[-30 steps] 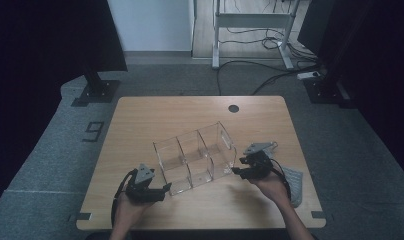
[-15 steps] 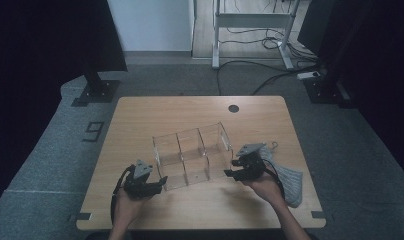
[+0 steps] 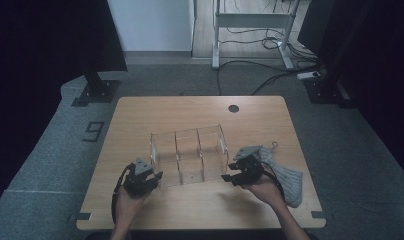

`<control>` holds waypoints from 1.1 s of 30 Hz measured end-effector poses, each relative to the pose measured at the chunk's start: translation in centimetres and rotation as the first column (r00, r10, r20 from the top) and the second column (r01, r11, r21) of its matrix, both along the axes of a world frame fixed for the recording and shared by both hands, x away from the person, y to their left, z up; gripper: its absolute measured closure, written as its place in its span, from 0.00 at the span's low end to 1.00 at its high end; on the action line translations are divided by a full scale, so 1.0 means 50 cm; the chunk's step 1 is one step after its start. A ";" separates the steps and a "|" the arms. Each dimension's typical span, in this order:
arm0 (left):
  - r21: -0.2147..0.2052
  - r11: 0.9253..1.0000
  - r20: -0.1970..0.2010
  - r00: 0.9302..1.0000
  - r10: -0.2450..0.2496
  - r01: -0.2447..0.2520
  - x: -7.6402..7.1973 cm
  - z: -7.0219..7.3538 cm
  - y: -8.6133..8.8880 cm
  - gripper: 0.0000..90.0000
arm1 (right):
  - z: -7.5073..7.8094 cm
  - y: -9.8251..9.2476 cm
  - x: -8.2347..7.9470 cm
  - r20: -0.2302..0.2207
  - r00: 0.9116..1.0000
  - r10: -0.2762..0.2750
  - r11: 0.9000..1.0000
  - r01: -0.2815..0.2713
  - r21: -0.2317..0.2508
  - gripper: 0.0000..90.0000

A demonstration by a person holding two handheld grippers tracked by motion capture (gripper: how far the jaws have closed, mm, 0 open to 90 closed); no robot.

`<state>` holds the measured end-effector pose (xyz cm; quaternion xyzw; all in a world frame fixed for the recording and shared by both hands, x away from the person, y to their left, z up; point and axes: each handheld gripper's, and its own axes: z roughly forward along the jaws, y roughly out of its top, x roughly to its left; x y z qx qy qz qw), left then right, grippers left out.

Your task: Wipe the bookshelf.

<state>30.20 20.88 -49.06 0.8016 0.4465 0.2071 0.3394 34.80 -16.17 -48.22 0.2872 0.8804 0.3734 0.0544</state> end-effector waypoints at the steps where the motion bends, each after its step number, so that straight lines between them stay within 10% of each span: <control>1: -0.001 1.000 0.002 1.000 0.007 -0.007 0.002 0.000 0.003 0.71 | 0.000 -0.003 0.000 0.000 1.000 0.005 1.000 -0.005 -0.001 0.47; 20: -0.008 0.997 -0.016 0.997 0.077 -0.077 0.026 0.003 0.059 0.90 | 0.032 -0.084 0.004 0.088 0.988 -0.126 0.989 0.132 -0.066 0.33; 33: -0.005 0.998 -0.051 0.997 0.058 -0.058 0.041 0.009 0.093 0.95 | 0.028 -0.202 0.011 0.086 0.935 -0.343 0.934 0.350 -0.070 0.24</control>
